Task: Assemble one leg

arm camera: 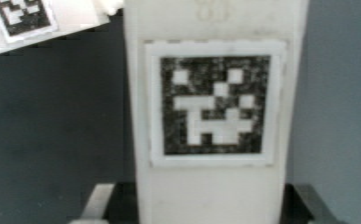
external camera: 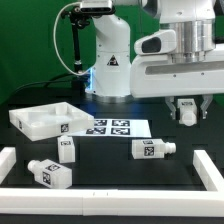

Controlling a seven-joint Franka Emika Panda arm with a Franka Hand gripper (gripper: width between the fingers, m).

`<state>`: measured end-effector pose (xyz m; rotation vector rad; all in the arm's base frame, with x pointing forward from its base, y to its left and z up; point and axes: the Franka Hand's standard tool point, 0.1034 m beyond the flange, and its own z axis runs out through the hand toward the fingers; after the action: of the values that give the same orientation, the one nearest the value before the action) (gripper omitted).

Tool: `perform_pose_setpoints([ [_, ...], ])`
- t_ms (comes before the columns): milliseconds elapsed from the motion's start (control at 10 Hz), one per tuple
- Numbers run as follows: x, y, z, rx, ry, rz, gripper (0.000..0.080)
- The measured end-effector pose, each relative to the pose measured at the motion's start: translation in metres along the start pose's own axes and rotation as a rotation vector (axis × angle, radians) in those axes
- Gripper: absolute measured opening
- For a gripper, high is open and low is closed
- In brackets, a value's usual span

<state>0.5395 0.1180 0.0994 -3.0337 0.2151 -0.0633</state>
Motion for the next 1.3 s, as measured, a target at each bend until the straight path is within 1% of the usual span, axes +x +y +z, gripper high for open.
perform_pose_setpoints([
  [100, -0.003, -0.001, 0.001, -0.001, -0.002, -0.002, 0.0284],
  [200, -0.018, -0.009, 0.007, 0.005, 0.031, 0.038, 0.0284],
  [300, -0.052, -0.012, 0.025, 0.004, 0.043, 0.03, 0.0284],
  [400, -0.078, -0.015, 0.047, -0.004, 0.036, 0.026, 0.0284],
  [600, -0.096, -0.026, 0.079, -0.01, 0.026, 0.013, 0.0284],
  [700, -0.099, -0.022, 0.087, -0.016, 0.017, 0.009, 0.0284],
  [800, -0.1, -0.02, 0.09, -0.018, 0.013, 0.011, 0.0284],
  [1100, -0.1, -0.02, 0.09, -0.018, 0.014, 0.011, 0.0284],
  [1200, -0.099, -0.018, 0.088, -0.02, 0.007, 0.002, 0.0334],
  [1300, -0.088, -0.006, 0.061, -0.025, -0.02, 0.005, 0.0521],
])
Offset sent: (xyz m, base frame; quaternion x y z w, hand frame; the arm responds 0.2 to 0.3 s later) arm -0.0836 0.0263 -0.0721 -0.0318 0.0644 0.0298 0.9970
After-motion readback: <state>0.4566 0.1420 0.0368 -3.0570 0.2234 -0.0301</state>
